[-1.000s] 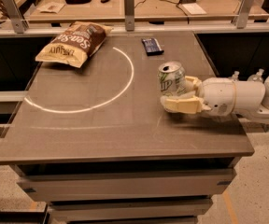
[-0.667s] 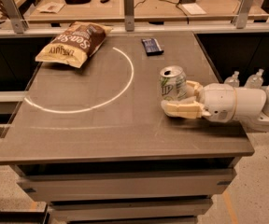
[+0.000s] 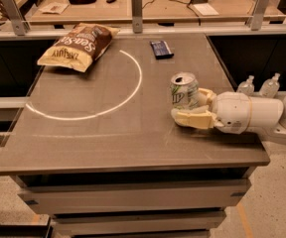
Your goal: Place 7up can upright
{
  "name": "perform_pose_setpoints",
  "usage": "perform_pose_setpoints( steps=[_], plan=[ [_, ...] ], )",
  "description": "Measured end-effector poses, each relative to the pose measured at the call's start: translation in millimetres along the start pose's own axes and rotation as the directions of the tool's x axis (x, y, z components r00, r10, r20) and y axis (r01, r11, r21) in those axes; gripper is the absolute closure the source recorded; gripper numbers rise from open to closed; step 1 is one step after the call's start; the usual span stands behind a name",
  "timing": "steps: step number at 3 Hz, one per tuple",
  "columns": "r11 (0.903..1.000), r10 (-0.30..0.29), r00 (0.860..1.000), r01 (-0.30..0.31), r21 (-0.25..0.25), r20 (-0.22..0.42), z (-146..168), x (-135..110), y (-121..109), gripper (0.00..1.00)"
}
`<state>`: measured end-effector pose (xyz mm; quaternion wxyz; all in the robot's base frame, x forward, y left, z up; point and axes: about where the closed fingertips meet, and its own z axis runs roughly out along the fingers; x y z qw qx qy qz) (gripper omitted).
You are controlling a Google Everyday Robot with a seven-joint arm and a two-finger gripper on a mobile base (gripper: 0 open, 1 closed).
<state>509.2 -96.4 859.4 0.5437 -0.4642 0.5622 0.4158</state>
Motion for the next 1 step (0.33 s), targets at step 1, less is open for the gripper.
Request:
perform_pose_setpoints(
  steps=[1],
  plan=[
    [1.0,-0.001,1.0,0.001,-0.004,0.0,2.2,-0.6,0.8,0.58]
  ],
)
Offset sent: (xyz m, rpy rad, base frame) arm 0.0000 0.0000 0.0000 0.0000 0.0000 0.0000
